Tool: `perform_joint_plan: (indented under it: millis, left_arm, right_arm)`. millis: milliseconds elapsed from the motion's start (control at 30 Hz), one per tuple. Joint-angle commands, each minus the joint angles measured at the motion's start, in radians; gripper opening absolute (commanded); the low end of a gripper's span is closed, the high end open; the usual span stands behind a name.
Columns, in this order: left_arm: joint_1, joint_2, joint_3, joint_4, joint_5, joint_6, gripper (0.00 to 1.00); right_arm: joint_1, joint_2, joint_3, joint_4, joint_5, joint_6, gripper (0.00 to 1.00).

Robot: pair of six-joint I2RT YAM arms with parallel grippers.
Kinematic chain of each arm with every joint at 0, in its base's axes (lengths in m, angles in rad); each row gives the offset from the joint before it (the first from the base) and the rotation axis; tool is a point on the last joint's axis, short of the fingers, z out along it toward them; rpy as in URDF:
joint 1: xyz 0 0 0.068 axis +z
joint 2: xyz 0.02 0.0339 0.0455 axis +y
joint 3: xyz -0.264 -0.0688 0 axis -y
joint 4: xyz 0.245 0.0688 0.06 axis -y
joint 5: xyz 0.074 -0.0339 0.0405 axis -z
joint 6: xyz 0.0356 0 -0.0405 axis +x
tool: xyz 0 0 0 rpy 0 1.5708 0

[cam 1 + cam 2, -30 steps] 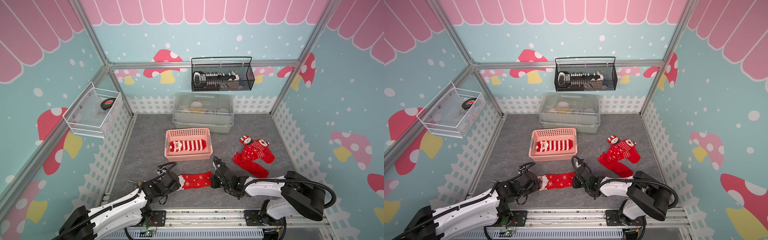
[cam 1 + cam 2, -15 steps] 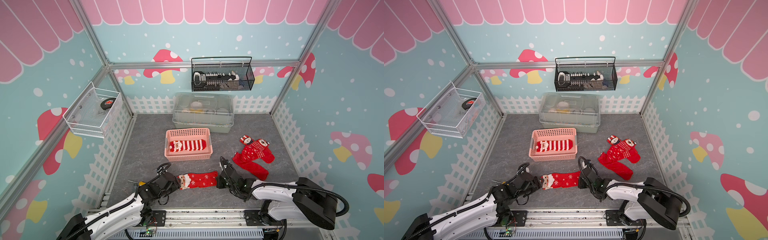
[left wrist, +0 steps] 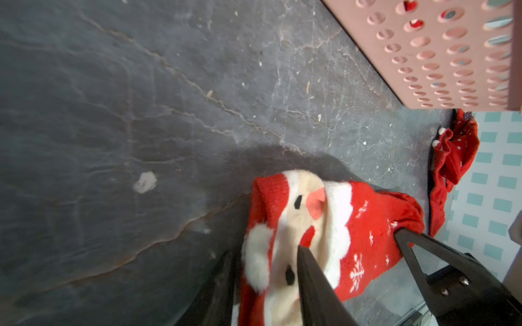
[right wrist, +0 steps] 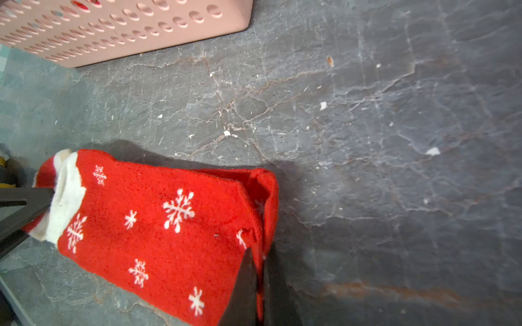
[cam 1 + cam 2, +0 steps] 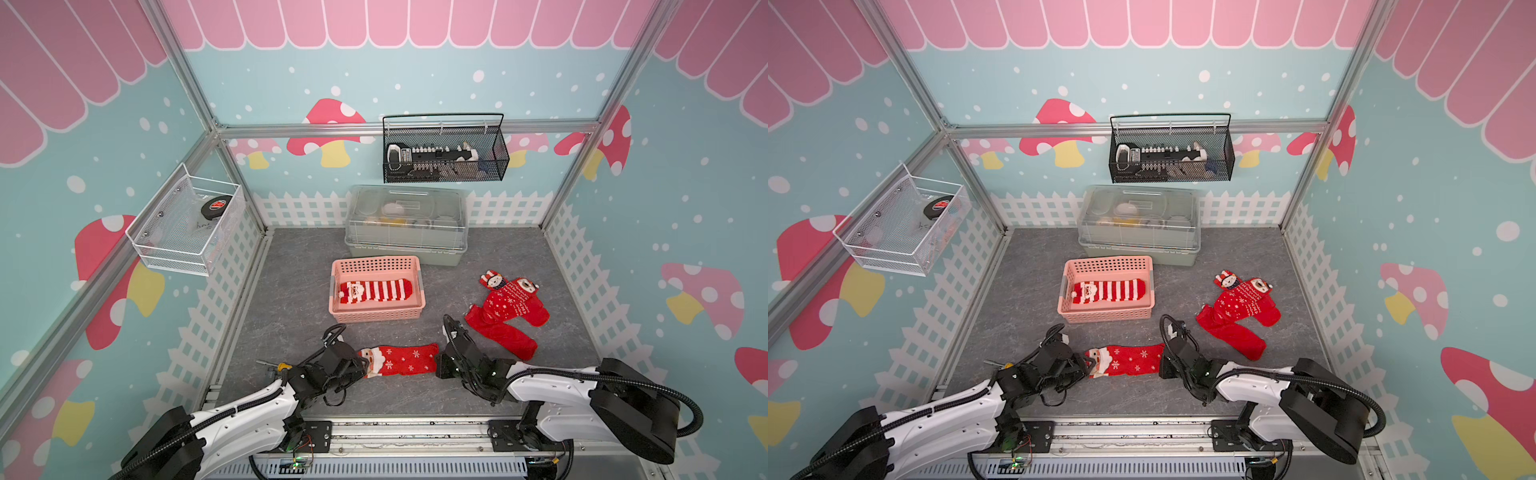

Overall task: Place the socks together as a pair
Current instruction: Pick up a pair of socks from the center of the board, then place a pair of socks in the bin.

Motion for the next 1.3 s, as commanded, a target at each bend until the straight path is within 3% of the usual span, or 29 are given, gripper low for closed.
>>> perform_joint_plan:
  millis: [0,233,467,667,833,967,1033,1133,1267]
  left_arm:
    - [0.003,0.055,0.001,0.008,0.038,-0.001,0.28]
    - [0.004,0.065,0.08,-0.098,0.03,0.082,0.0]
    - [0.006,-0.01,0.229,-0.238,-0.01,0.223,0.0]
    - [0.007,-0.031,0.439,-0.413,-0.087,0.402,0.0]
    - [0.065,0.028,0.664,-0.542,-0.165,0.638,0.0]
    - [0.217,0.143,0.86,-0.611,-0.114,0.776,0.0]
    - [0.288,0.198,0.954,-0.613,-0.095,0.831,0.0]
    - [0.372,0.305,1.07,-0.602,-0.041,0.879,0.0]
    - [0.439,0.454,1.165,-0.602,-0.018,0.922,0.0]
  right_arm:
    - [-0.008,-0.016,-0.012,0.0,0.007,0.01,0.0]
    - [-0.008,-0.082,-0.014,-0.015,0.009,0.006,0.0]
    - [-0.008,-0.263,0.01,-0.042,0.019,-0.059,0.0]
    - [-0.011,-0.378,0.157,-0.12,0.087,-0.209,0.0]
    - [-0.049,-0.273,0.373,-0.14,0.118,-0.389,0.0]
    - [-0.139,-0.114,0.561,-0.109,0.049,-0.454,0.0]
    - [-0.169,-0.03,0.66,-0.079,0.006,-0.486,0.0]
    - [-0.188,0.088,0.787,-0.059,0.044,-0.549,0.0]
    - [-0.215,0.207,0.791,0.028,0.06,-0.532,0.0]
